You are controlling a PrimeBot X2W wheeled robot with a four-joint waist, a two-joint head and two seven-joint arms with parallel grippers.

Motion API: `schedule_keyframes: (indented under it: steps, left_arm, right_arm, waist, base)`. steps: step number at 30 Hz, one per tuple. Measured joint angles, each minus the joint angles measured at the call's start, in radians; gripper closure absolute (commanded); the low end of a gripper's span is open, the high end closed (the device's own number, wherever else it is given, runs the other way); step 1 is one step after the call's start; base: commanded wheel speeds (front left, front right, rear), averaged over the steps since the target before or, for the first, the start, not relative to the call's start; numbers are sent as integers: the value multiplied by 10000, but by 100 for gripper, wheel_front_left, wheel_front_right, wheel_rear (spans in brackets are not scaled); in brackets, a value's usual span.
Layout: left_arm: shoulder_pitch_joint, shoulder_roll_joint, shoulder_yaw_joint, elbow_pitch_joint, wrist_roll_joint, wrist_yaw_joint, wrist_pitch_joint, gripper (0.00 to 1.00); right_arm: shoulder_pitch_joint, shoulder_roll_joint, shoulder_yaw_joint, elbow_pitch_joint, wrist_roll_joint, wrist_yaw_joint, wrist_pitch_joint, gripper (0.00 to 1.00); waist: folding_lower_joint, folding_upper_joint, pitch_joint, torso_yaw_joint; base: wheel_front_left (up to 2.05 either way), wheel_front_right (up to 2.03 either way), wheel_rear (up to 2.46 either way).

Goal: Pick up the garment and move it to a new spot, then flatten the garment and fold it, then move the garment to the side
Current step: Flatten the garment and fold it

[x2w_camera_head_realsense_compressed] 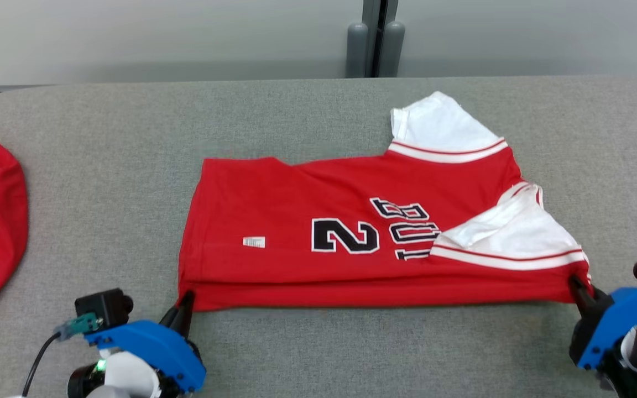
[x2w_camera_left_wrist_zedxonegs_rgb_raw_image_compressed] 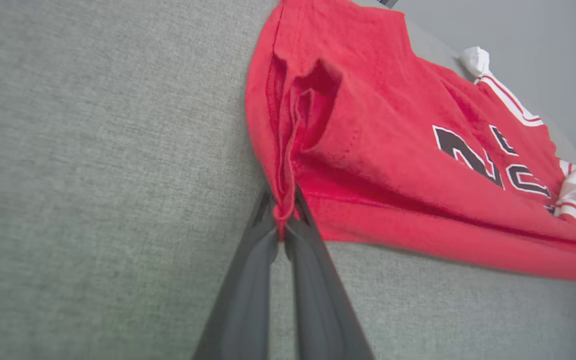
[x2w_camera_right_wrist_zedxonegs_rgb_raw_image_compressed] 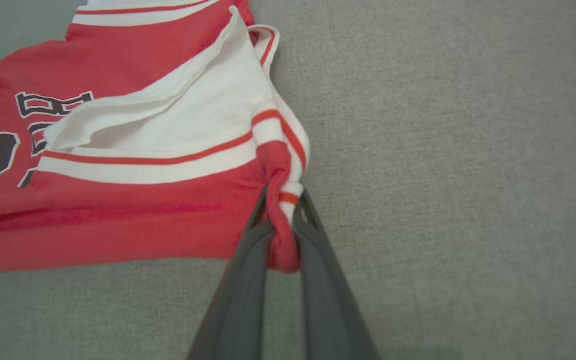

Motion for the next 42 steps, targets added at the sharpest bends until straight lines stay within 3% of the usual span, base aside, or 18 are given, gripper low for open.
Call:
schedule_keyframes:
  steps: [9, 10, 11, 12, 21, 27, 33, 42]
  left_arm:
    - [2029, 692, 36, -2138, -240, 1179, 953, 100]
    - [2166, 706, 58, -2249, -236, 1285, 924, 78]
    - [2270, 721, 84, -2324, -217, 1398, 871, 0]
    - [2332, 740, 88, -2339, -188, 1482, 872, 0]
    - [2465, 955, 81, -2456, 115, 1885, 865, 0]
    - [1592, 1200, -59, -2591, 573, 1860, 957, 0]
    - [-424, 1156, -640, -1839, 1383, 1565, 1348, 0]
    - [-3343, 439, -1519, 393, 2205, 1011, 1992, 0]
  right_arm:
    - [1846, 6, -86, -1668, 982, 2, 917, 100]
    - [1993, 6, -115, -1689, 1064, 4, 940, 100]
    - [2134, 8, -144, -1672, 1150, 4, 955, 82]
    - [2228, 8, -155, -1632, 1189, 4, 936, 0]
    - [2178, -6, -23, -1503, 1024, -2, 552, 0]
    - [1092, -6, 293, -2071, 481, -2, 704, 0]
    - [-480, -6, 803, -2253, -46, -4, 1319, 0]
    - [-3071, -203, 1651, -1227, -163, -4, 1555, 0]
  waist:
    - [-1, 0, -303, -83]
    - [-1, 0, -318, -76]
    - [-1, 0, -328, -69]
    - [-1, 0, -339, -66]
    - [-1, 0, -428, -98]
    - [0, 0, -463, -86]
    - [0, 2, -283, -53]
    - [2, 3, 630, -267]
  base:
    - [0, 0, 0]
    - [0, 0, 0]
    - [0, 0, 0]
    - [0, 0, 0]
    - [0, 0, 0]
    - [0, 0, 0]
    - [0, 0, 0]
    - [0, 0, 0]
